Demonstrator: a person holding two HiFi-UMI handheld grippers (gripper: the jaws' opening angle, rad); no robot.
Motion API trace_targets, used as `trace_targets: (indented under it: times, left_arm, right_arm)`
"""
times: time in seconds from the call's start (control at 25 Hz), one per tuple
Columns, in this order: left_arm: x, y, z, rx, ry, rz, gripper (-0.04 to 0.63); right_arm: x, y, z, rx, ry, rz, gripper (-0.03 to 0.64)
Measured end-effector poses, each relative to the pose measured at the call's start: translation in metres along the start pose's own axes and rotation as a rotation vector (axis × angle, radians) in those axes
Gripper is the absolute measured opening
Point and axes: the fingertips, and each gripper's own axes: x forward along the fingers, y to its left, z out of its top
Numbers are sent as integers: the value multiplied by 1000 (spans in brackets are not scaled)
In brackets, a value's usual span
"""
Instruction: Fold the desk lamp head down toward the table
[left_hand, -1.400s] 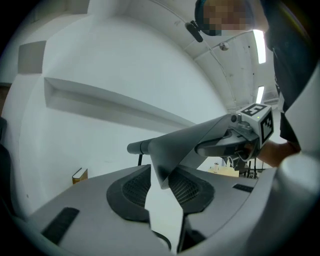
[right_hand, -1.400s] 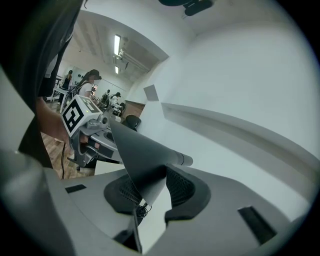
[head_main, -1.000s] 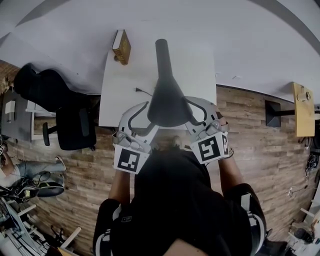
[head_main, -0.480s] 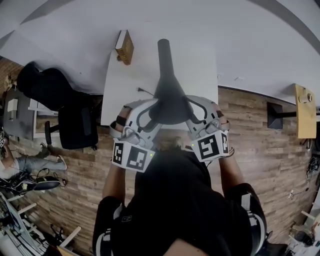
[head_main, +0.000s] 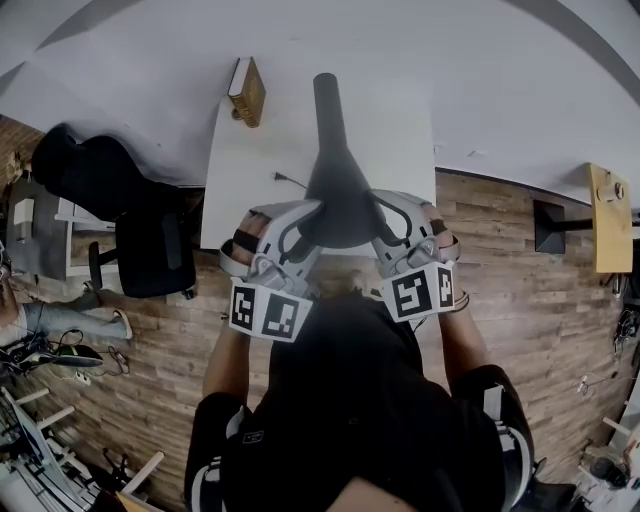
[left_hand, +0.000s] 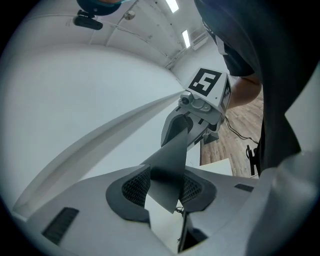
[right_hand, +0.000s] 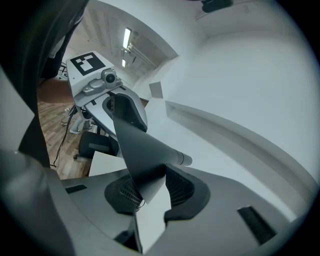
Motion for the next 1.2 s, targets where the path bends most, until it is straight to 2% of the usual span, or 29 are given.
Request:
trace_targets:
  times: [0.2, 0.52, 1.2]
  left_arm:
    - [1, -10, -7, 60, 19, 24, 140]
    - [9, -30, -26, 202, 60, 62, 140]
    - [23, -50, -55, 354, 83, 131, 146]
  right_arm:
    - [0, 8, -8, -75, 3, -23, 109]
    - [7, 23, -27, -217, 10, -72, 120]
    - [22, 39, -54, -380, 0, -157, 135]
